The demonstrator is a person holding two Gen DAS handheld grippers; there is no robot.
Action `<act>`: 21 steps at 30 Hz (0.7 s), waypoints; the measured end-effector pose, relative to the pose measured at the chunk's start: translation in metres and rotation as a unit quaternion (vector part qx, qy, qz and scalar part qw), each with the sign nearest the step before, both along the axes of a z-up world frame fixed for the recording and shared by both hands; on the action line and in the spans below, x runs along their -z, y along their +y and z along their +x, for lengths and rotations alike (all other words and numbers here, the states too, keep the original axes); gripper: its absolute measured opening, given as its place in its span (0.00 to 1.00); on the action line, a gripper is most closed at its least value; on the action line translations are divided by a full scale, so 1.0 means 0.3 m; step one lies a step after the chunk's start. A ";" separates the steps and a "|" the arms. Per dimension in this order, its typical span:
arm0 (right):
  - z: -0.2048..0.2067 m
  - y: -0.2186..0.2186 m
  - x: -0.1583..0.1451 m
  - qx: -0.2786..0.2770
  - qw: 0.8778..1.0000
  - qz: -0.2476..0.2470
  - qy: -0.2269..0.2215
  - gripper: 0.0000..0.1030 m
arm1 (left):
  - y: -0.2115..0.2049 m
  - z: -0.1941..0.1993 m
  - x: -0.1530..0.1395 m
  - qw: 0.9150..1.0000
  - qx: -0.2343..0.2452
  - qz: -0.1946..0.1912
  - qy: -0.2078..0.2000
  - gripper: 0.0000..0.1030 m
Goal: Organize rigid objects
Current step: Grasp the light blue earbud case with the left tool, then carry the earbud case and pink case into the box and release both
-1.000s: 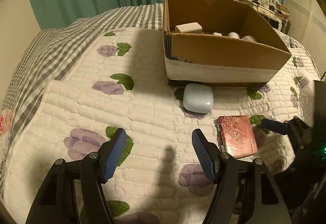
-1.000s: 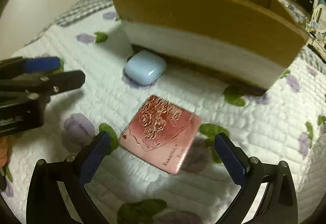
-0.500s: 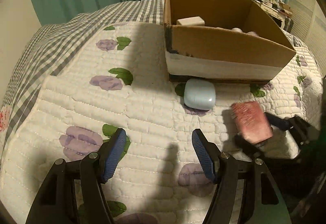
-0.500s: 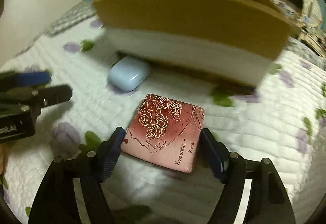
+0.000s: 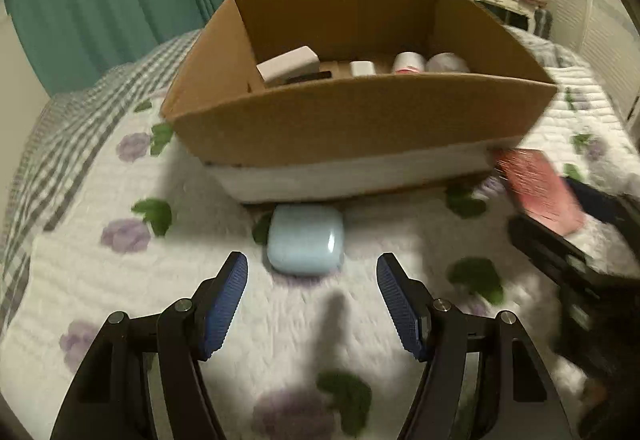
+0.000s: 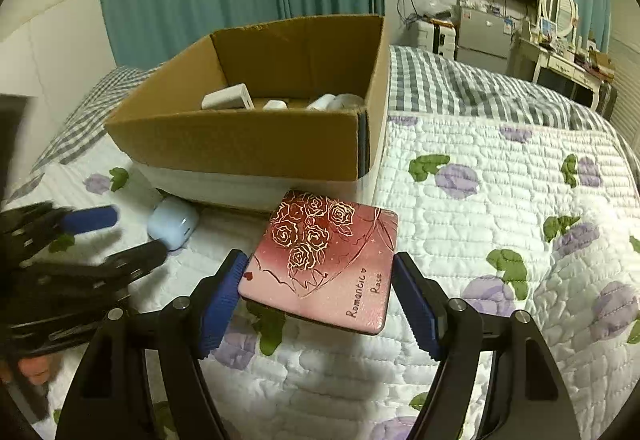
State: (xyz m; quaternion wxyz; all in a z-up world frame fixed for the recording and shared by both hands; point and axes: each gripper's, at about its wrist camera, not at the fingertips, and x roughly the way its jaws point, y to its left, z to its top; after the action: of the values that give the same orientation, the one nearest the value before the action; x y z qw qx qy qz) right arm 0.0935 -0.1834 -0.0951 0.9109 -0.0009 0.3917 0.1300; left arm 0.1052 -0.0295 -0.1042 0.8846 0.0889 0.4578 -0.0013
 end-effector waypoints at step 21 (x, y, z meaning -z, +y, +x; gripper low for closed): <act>0.012 -0.034 0.073 0.032 0.999 -0.019 0.030 0.71 | 0.020 0.064 0.102 1.000 -0.006 -0.012 0.004 0.49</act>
State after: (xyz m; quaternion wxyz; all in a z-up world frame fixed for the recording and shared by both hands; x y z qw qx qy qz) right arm 0.0971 -0.1937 -0.1171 0.9022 -0.0015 0.4209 0.0937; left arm 0.1245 -0.0235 -0.1347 0.8839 0.0753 0.4615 -0.0014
